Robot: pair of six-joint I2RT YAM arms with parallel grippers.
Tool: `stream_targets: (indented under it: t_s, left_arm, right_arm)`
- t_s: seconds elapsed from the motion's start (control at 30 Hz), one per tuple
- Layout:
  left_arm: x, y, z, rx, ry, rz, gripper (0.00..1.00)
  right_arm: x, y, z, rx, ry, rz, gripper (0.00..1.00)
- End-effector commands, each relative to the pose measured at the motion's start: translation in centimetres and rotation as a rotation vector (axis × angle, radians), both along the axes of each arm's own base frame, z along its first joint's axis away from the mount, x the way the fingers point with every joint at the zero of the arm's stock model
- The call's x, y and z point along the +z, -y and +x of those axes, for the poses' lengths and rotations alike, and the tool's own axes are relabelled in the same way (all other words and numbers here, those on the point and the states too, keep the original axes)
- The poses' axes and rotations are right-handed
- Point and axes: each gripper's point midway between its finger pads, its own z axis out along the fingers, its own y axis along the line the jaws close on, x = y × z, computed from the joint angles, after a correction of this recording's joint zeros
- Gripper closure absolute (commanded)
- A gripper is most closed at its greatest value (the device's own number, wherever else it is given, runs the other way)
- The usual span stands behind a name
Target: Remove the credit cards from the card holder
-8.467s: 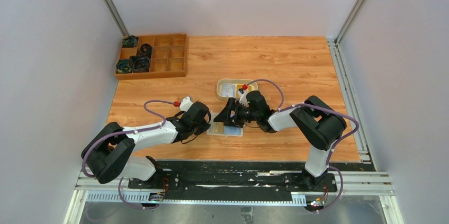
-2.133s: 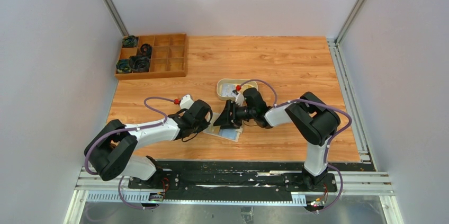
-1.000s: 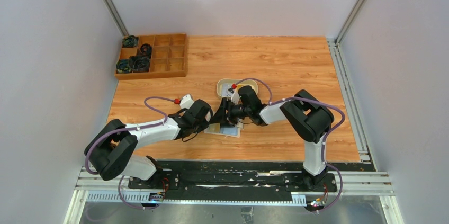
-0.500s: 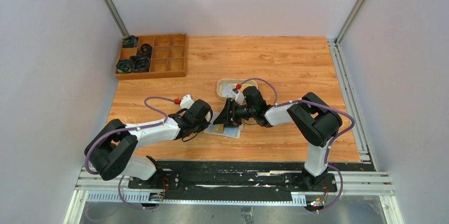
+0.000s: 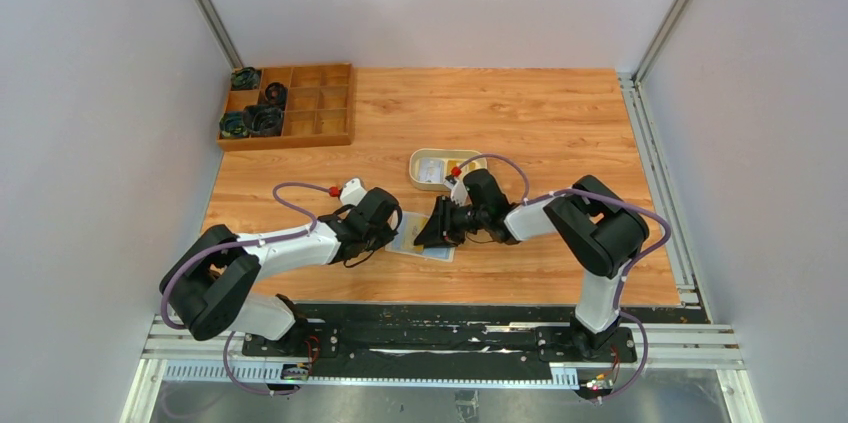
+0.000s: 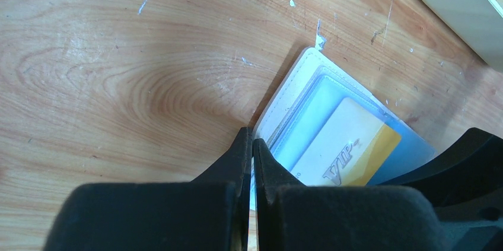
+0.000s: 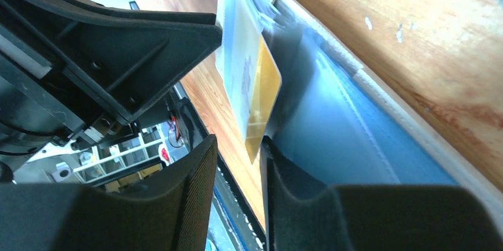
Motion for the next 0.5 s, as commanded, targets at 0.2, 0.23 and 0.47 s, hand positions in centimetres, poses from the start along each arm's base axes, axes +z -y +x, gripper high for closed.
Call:
stream_targets:
  t_s: [0.2,0.23,0.47]
  left_arm:
    - [-1.42,-0.68,-1.14,-0.012,-0.058,0.051,1.00]
    - [-1.38,-0.67,-1.12,-0.012,-0.057,0.049,1.00]
    - [-1.46,-0.67,-1.16,-0.013,-0.060,0.050,1.00]
  right_arm:
    - [-0.96,0.85,0.23,-0.013,-0.006,-0.019,0.88]
    - [-0.95,0.87,0.19,-0.012,-0.006,-0.019,0.89]
    - [-1.01,1.73,-0.23,-0.005,-0.010,-0.036,1.00]
